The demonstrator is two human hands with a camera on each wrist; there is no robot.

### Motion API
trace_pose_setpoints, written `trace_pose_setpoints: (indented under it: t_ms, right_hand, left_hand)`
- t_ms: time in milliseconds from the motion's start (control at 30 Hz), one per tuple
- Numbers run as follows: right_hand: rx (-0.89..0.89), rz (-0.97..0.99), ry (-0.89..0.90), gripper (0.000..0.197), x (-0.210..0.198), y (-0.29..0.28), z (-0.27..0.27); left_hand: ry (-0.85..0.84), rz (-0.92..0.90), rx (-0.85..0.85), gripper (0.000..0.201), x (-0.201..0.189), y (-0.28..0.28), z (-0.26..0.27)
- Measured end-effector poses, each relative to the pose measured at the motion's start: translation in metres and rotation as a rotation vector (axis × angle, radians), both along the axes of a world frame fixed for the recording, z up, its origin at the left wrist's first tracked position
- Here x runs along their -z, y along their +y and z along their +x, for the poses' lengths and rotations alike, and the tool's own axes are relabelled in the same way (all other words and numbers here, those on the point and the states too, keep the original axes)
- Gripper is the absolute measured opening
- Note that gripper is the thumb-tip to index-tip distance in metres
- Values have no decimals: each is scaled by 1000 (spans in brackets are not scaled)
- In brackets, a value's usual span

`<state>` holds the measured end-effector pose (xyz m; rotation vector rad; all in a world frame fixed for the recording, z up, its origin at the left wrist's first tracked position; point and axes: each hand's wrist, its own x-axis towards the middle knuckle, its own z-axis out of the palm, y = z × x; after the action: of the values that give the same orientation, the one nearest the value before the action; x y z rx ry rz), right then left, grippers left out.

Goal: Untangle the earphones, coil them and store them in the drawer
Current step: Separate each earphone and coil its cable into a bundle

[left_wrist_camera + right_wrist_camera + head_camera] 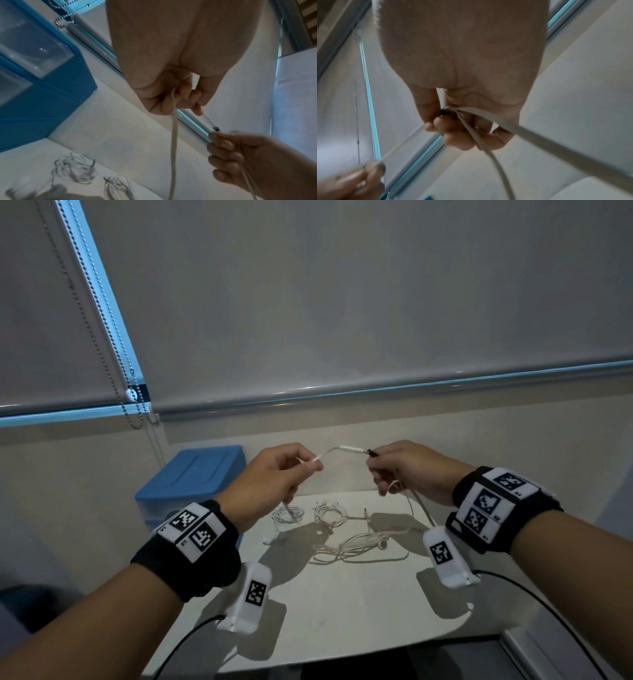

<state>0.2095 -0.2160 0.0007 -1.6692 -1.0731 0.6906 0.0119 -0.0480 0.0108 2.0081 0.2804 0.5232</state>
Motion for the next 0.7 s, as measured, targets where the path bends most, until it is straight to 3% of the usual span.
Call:
trace_pose_setpoints:
  t_ms: [267,400,700]
  right_hand:
    - [-45,231,295,24,-36,-11,-11]
    - [-56,313,193,28,-69,-9,-26]
    - [-134,463,-20,20,-139,2,-44]
  left_hand:
    - [139,-79,51,43,14,-7,-17]
    - [219,-129,104,56,21,-12,-17]
    - [240,15,87,26,27,-6,-15]
